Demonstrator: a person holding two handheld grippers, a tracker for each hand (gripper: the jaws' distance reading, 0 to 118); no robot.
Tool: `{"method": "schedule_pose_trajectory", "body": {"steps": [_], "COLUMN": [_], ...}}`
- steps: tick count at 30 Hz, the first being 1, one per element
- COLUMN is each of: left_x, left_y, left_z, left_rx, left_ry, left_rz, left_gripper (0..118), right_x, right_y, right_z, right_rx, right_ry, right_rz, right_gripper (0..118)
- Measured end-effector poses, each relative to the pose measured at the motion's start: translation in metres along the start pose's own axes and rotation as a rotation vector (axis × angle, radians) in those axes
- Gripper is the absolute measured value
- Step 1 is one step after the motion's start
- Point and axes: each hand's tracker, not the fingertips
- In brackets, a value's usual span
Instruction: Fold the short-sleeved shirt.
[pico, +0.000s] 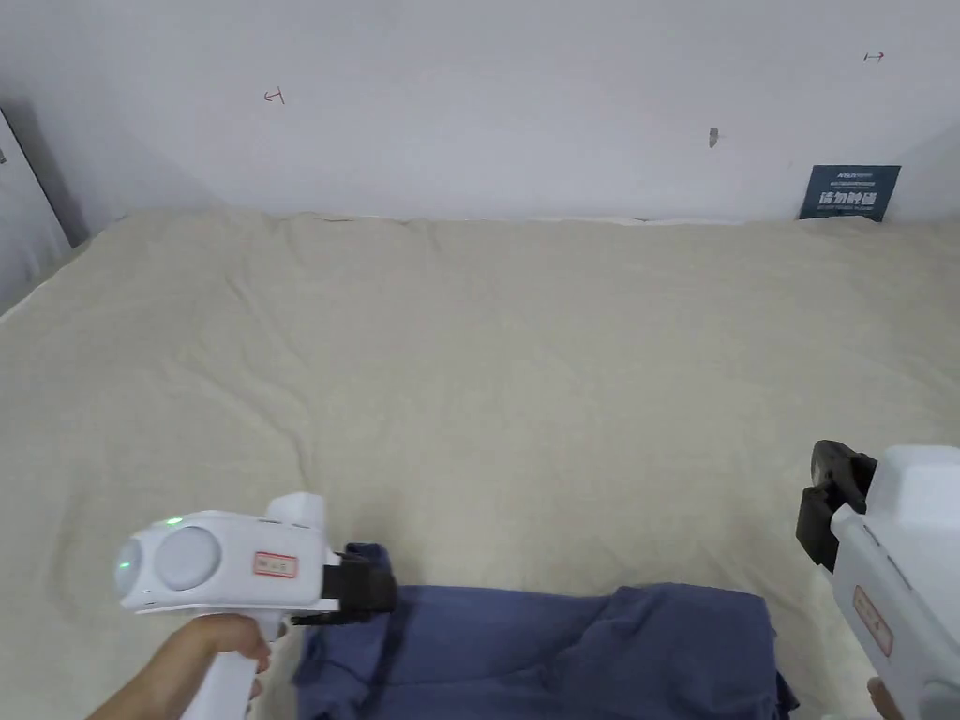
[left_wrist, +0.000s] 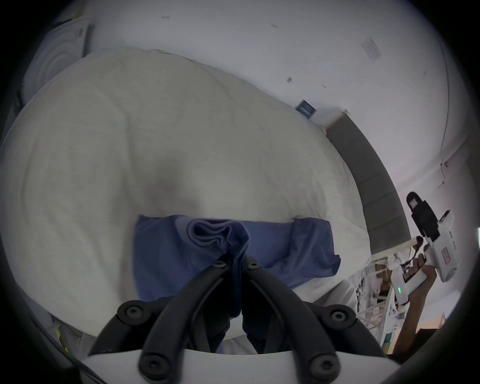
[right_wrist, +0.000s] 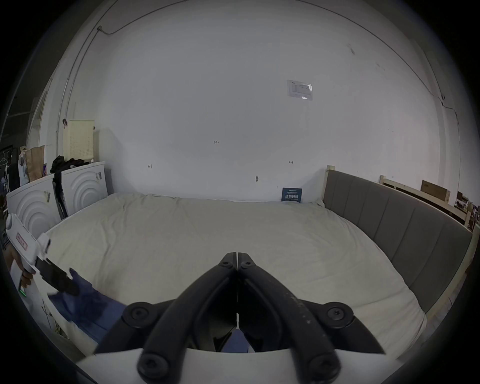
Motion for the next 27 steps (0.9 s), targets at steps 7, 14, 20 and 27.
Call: {"method": "schedule_pose_trajectory", "body": {"steps": [7,14,20,27], "left_x": [0.048,0.063,0.075,0.069], "left_y": [-0.002,-0.009,-0.011,-0.01], "left_z": [-0.079,-0.122,-0.095,-0.042], "left_rx": [-0.097,-0.145,-0.029,0.103], "left_ry": [0.003,0.114,0.004,0.042], "left_rz": [-0.028,-0.04,-0.042,-0.065], "left_gripper": [7,17,115,111], "right_x": [0.018,0.025,0.026,0.022], "right_y": [-0.005,-0.009,-0.009,-0.004], "right_z": [0.005,0.008,0.009,0.012], "right_rx": [-0.011,-0.025,-0.028,-0.017], "right_ry": [-0.034,-0.05,-0.055,-0.042], "right_rz": [-0.012,-0.013,-0.018,-0.018], "right_gripper": [2,2,2,2]}}
